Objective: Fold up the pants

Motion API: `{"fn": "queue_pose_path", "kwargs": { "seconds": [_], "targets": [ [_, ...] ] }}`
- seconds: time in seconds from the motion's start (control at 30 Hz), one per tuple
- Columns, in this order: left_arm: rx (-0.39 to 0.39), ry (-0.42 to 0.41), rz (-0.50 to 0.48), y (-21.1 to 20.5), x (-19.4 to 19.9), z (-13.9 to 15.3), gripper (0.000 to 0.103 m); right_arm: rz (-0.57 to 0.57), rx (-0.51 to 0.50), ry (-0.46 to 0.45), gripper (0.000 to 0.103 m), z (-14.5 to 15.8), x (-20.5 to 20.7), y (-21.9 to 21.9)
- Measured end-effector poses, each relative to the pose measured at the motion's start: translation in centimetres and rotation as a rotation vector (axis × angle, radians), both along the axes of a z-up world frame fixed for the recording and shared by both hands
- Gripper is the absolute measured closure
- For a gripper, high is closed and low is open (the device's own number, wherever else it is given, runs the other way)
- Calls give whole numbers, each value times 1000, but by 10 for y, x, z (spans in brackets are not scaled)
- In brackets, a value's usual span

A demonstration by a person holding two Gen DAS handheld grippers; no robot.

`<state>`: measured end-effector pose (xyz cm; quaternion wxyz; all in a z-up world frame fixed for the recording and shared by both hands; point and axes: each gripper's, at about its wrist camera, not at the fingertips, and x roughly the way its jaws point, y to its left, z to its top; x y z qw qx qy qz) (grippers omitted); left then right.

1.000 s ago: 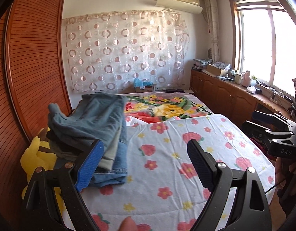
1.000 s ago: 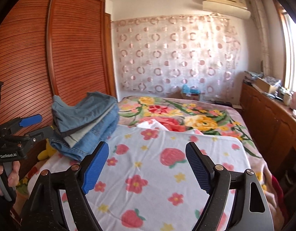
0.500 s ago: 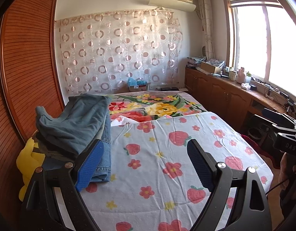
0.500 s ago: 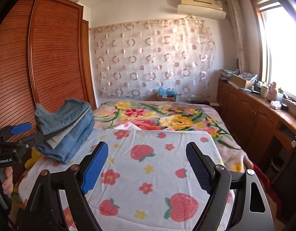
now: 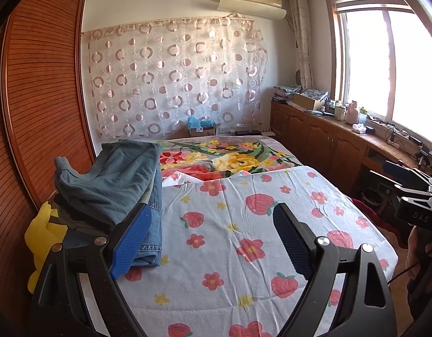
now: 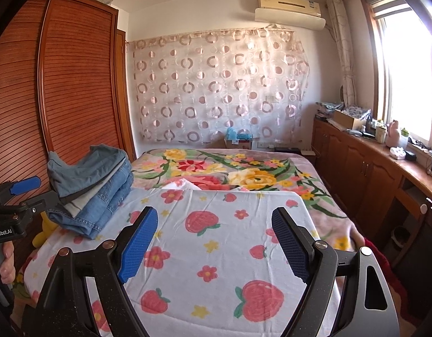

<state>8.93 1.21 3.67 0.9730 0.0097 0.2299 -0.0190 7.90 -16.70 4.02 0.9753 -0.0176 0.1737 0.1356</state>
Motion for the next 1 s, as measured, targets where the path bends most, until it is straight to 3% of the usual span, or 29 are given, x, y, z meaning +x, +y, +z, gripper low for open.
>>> {"fn": "queue_pose_path", "kwargs": {
  "seconds": [1.0],
  "targets": [
    [2, -8, 2, 0, -2, 0, 14, 4, 9, -8, 18, -6, -2, -17]
  ]
}}
